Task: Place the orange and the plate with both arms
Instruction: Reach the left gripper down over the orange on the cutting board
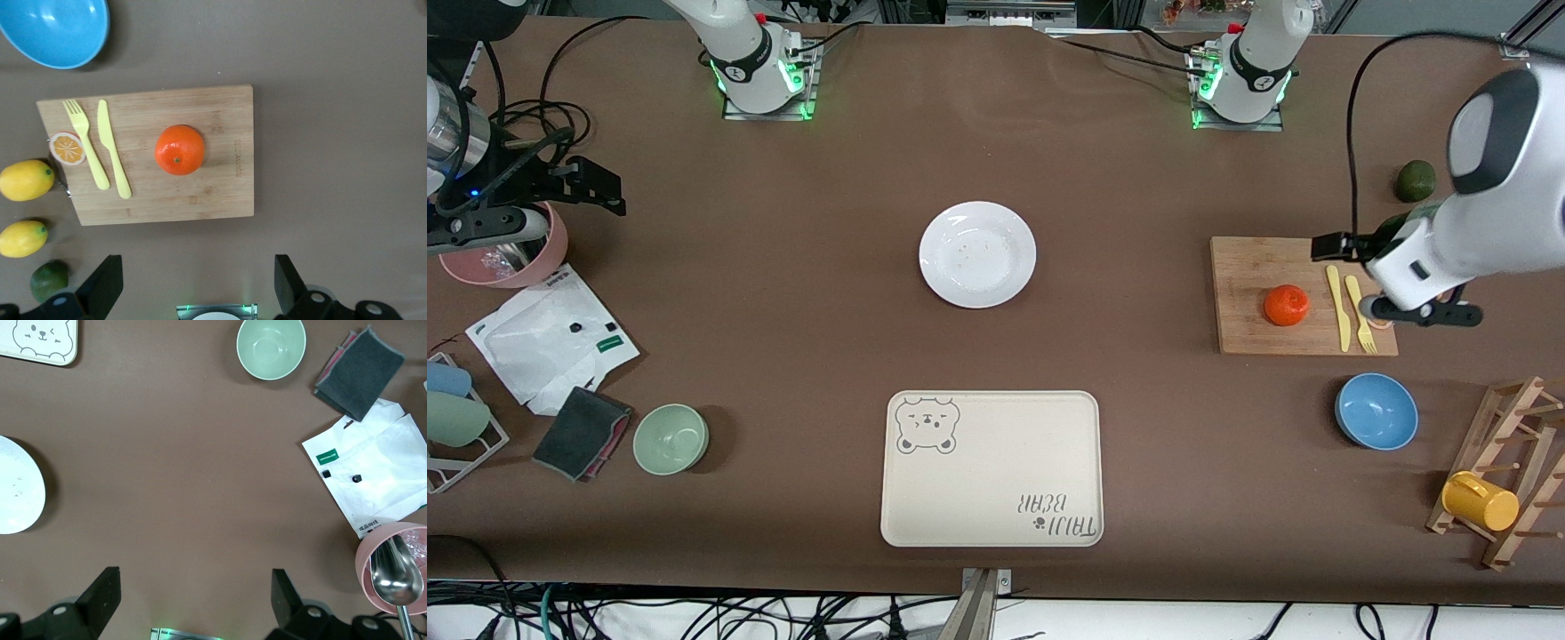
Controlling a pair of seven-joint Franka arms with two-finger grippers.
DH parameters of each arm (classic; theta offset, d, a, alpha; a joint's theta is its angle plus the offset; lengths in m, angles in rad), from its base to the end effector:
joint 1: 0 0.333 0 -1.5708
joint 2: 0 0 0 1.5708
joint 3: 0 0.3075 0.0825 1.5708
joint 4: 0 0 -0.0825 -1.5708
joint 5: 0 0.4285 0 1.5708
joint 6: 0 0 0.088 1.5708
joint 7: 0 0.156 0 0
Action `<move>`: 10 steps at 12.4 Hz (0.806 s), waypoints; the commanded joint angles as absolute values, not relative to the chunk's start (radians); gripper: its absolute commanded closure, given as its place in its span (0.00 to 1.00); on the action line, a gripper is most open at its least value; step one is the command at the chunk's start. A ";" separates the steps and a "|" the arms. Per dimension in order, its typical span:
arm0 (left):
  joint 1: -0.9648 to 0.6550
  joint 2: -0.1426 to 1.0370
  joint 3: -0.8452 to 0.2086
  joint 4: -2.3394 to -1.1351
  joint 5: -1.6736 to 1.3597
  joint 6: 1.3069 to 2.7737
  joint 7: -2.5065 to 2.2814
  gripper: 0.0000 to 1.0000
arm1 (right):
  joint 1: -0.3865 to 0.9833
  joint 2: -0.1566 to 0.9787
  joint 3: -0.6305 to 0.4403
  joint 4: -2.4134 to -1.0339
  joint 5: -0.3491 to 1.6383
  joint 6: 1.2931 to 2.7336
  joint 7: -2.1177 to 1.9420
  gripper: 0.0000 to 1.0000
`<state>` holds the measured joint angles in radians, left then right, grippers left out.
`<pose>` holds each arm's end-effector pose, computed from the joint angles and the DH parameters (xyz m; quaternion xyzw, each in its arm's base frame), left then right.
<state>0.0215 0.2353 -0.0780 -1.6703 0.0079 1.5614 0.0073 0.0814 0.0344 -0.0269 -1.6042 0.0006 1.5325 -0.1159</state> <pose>0.6131 -0.0314 0.3738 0.9847 -0.0326 -0.1710 0.0010 0.5962 0.0328 0.5263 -0.9950 -0.0850 0.0530 0.0015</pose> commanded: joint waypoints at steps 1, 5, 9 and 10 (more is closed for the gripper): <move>0.028 0.201 -0.078 -1.845 0.005 1.707 0.025 0.00 | 0.084 0.041 -0.026 -1.585 0.014 1.517 -0.103 0.00; 0.029 0.138 -0.080 -2.109 0.006 1.977 0.025 0.00 | 0.084 0.043 -0.026 -1.586 0.014 1.516 -0.103 0.00; 0.051 0.170 -0.078 -2.230 0.063 2.225 0.025 0.00 | 0.084 0.044 -0.026 -1.586 0.014 1.516 -0.103 0.00; 0.052 0.182 -0.078 -2.235 0.067 2.253 0.025 0.00 | 0.084 0.046 -0.026 -1.586 0.014 1.516 -0.103 0.00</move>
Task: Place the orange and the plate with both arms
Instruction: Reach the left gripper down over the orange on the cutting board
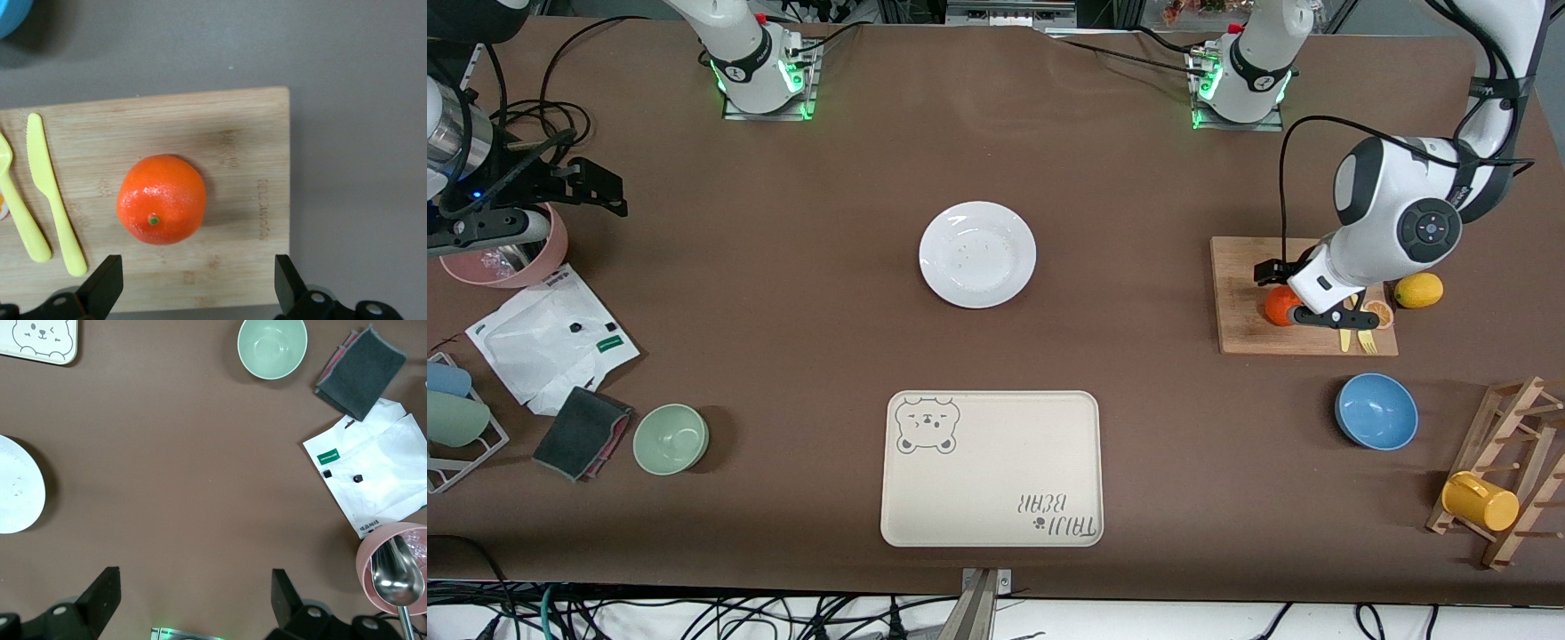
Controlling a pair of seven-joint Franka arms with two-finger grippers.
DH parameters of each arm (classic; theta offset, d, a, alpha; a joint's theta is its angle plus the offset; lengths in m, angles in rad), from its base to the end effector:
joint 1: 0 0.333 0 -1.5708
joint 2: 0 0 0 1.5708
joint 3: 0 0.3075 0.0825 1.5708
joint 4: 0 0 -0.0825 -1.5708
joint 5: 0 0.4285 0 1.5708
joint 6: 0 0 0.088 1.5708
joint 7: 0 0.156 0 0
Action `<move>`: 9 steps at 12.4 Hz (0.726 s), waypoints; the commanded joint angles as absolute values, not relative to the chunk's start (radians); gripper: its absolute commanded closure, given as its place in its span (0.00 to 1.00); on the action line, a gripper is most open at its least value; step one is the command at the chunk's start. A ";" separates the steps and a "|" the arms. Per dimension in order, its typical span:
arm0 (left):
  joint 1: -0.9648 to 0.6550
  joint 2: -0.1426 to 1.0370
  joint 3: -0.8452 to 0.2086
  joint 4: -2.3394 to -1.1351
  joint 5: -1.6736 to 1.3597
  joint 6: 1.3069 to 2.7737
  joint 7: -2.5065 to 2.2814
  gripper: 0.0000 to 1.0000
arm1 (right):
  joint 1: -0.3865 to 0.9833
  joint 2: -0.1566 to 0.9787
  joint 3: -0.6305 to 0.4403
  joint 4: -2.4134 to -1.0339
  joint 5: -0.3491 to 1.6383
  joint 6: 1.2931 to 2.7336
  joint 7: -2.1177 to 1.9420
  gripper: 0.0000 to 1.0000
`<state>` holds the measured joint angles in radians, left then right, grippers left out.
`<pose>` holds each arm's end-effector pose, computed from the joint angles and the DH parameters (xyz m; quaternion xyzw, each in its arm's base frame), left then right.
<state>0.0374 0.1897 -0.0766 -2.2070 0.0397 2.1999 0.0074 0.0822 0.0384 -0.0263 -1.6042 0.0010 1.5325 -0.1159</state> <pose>0.5457 -0.0198 0.1904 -0.9945 0.0364 0.0977 0.0091 0.5969 0.0338 0.5239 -0.9948 -0.0856 0.0550 0.0016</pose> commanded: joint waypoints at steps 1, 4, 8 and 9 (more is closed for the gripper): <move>0.055 0.202 -0.078 -2.235 0.093 2.284 0.025 0.00 | 0.084 0.046 -0.026 -1.586 0.014 1.517 -0.103 0.00; 0.095 0.254 -0.080 -2.235 0.117 2.365 0.025 0.00 | 0.084 0.046 -0.026 -1.586 0.014 1.517 -0.103 0.00; 0.097 0.308 -0.080 -2.240 0.117 2.439 0.025 0.00 | 0.086 0.046 -0.025 -1.586 0.014 1.517 -0.103 0.00; 0.097 0.310 -0.078 -2.250 0.118 2.448 0.025 0.00 | 0.086 0.046 -0.025 -1.586 0.014 1.517 -0.103 0.00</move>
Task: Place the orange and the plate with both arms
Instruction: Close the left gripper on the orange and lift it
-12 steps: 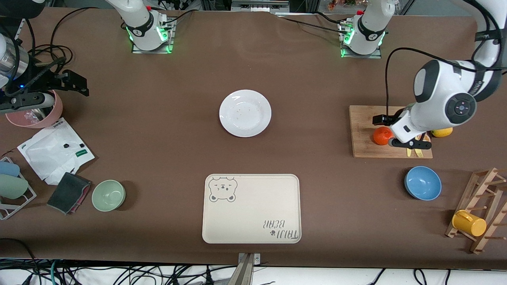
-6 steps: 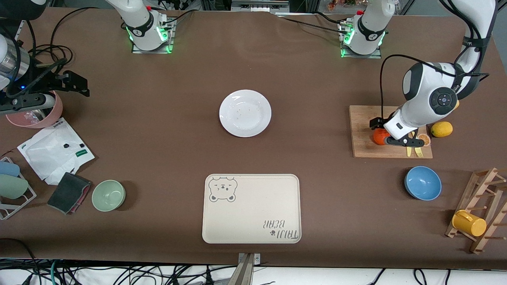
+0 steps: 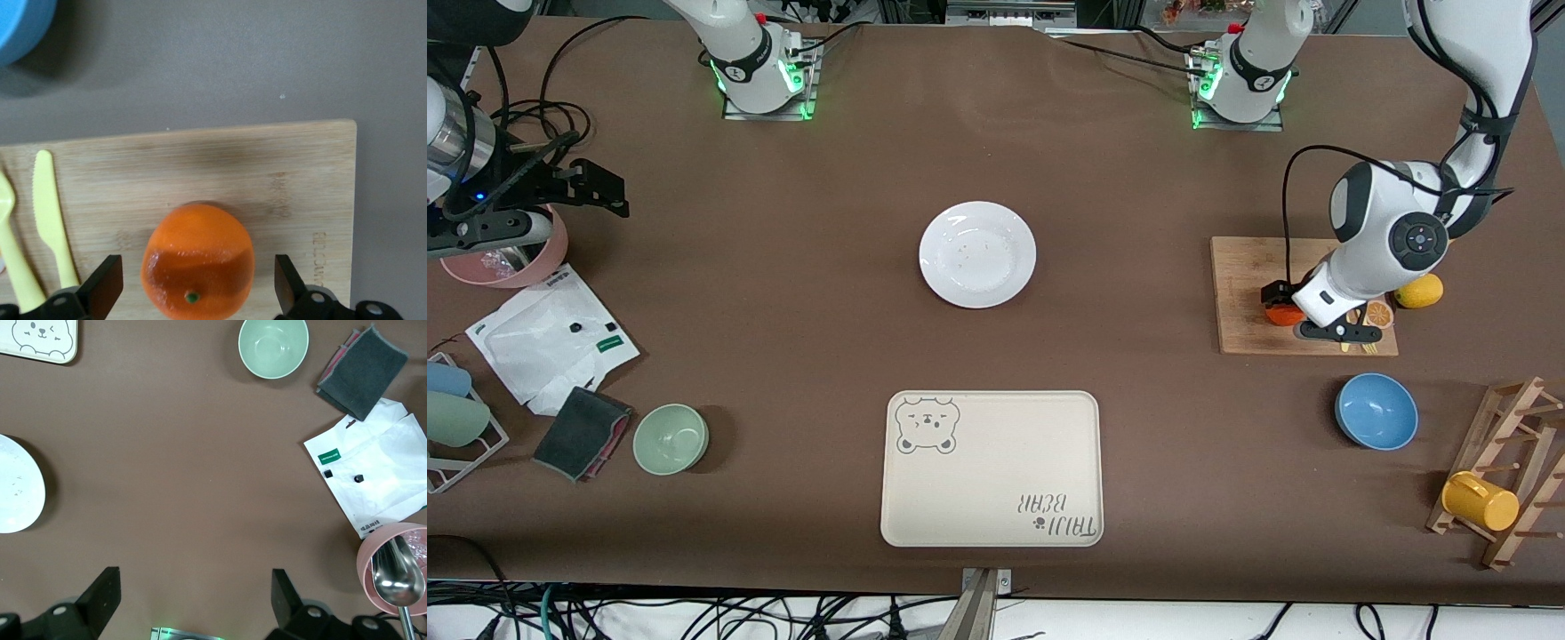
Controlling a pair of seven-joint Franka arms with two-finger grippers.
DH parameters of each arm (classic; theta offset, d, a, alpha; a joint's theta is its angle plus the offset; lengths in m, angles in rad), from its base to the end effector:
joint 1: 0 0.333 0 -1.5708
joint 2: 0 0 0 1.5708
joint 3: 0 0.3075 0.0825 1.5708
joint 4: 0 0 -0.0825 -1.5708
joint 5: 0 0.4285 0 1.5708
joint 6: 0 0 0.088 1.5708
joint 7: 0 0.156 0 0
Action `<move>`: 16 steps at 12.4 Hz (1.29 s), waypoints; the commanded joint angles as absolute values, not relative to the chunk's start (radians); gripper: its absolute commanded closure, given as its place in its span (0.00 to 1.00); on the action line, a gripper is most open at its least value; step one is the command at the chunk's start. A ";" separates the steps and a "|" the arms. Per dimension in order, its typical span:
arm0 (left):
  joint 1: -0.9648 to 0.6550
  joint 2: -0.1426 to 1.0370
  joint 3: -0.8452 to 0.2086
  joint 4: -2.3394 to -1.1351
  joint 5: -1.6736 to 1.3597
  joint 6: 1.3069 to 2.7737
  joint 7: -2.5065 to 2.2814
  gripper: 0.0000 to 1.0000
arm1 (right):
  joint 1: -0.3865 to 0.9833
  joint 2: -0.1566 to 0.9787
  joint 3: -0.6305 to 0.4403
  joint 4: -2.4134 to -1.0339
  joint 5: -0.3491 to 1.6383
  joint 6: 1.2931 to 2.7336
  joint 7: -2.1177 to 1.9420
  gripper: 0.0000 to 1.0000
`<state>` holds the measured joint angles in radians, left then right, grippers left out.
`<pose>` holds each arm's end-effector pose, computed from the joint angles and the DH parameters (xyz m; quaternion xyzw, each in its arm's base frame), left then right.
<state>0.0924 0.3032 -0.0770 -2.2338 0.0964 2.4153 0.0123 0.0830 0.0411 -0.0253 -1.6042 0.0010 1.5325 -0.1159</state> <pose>0.5506 0.0094 0.1312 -0.9974 0.0353 0.0602 0.0174 0.5974 0.0349 0.5223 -0.9947 -0.0865 0.0563 0.0016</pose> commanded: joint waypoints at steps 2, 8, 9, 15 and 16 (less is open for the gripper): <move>0.097 0.314 -0.078 -2.269 0.118 2.451 0.025 0.00 | 0.087 0.046 -0.025 -1.586 0.012 1.517 -0.103 0.00; 0.104 0.293 -0.080 -2.264 0.123 2.435 0.047 0.73 | 0.087 0.046 -0.025 -1.586 0.014 1.519 -0.103 0.00; 0.103 0.269 -0.081 -2.264 0.121 2.421 0.060 0.75 | 0.087 0.046 -0.025 -1.586 0.014 1.519 -0.103 0.00; 0.095 0.213 -0.273 -2.129 0.056 2.208 -0.076 0.76 | 0.086 0.046 -0.025 -1.586 0.014 1.519 -0.103 0.00; 0.095 0.215 -0.326 -2.108 0.032 2.186 -0.140 0.75 | 0.086 0.046 -0.025 -1.586 0.015 1.519 -0.103 0.00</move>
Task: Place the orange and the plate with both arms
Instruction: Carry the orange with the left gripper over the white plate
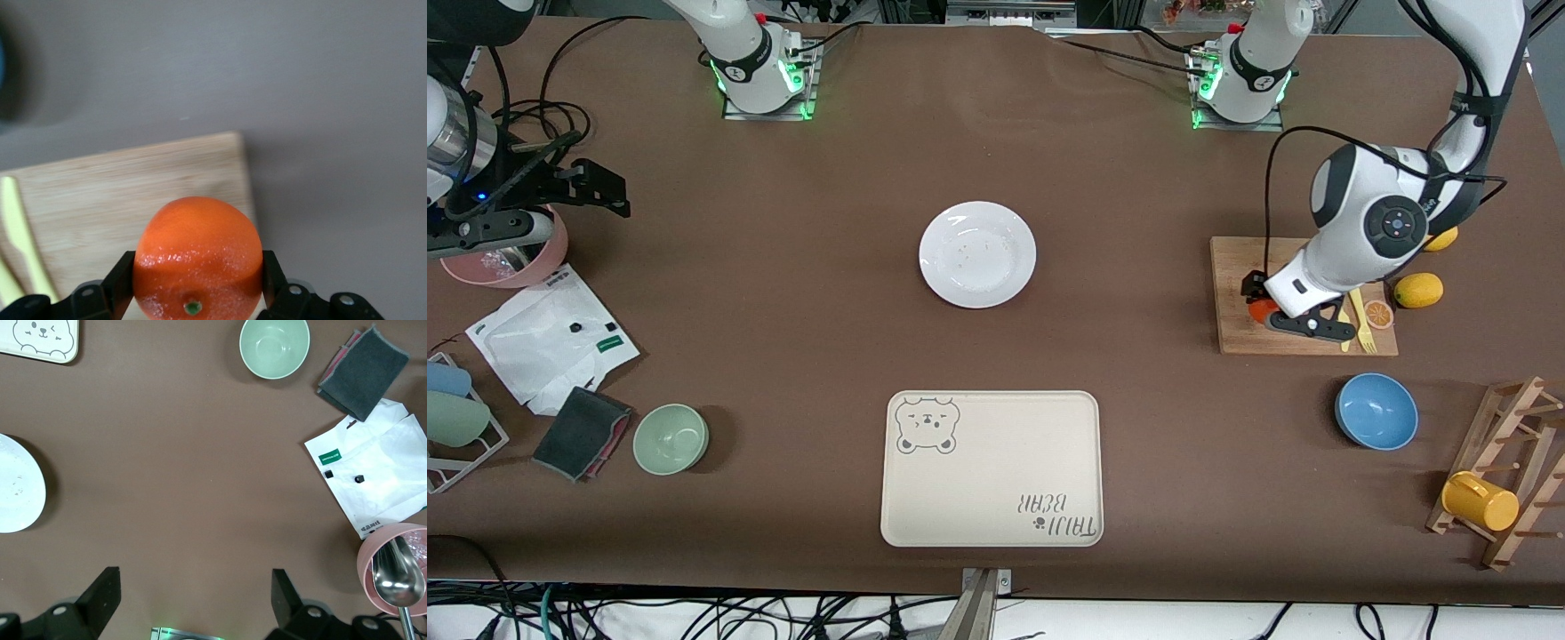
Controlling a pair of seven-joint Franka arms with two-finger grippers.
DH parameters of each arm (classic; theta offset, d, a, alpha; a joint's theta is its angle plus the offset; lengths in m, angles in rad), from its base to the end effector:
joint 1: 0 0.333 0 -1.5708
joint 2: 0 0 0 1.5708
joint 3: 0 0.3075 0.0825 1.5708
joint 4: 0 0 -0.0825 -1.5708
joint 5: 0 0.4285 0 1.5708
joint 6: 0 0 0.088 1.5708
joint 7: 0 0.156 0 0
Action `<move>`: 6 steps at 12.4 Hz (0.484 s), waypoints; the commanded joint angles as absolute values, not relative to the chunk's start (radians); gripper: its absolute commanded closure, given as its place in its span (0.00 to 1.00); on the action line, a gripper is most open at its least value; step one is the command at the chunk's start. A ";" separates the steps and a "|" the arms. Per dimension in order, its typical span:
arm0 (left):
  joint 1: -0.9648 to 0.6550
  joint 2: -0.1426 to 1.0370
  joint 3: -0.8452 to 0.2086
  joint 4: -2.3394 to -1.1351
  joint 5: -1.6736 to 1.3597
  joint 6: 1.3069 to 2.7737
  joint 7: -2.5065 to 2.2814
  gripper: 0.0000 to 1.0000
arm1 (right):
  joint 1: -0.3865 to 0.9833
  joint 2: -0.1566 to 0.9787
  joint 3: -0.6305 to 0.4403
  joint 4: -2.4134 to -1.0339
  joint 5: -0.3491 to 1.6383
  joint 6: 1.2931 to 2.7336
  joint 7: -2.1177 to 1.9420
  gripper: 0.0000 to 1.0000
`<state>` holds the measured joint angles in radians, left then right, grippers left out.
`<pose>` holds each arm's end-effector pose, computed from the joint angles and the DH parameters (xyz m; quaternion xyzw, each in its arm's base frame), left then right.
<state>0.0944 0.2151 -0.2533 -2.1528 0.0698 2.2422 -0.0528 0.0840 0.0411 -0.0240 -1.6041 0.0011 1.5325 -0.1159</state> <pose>0.5664 -0.0897 0.2050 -0.9955 0.0750 0.0586 0.0053 0.5973 0.0363 0.5224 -0.9946 -0.0877 0.0563 0.0016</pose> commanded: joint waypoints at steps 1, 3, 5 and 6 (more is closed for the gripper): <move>0.092 0.224 -0.372 -2.080 0.020 2.184 -0.217 0.75 | 0.086 0.046 -0.025 -1.586 0.015 1.519 -0.103 0.00; 0.072 0.256 -0.487 -2.022 0.018 2.184 -0.422 0.75 | 0.086 0.048 -0.025 -1.588 0.015 1.520 -0.103 0.00; -0.001 0.328 -0.552 -1.959 0.020 2.184 -0.665 0.75 | 0.086 0.052 -0.025 -1.588 0.015 1.520 -0.103 0.00; -0.074 0.368 -0.552 -1.916 0.021 2.184 -0.761 0.75 | 0.086 0.052 -0.025 -1.586 0.015 1.520 -0.103 0.00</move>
<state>0.0181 0.2683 -0.5479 -2.0209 0.0326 2.2119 -0.6087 0.0841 0.0438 -0.0233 -1.6042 0.0012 1.5325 -0.1159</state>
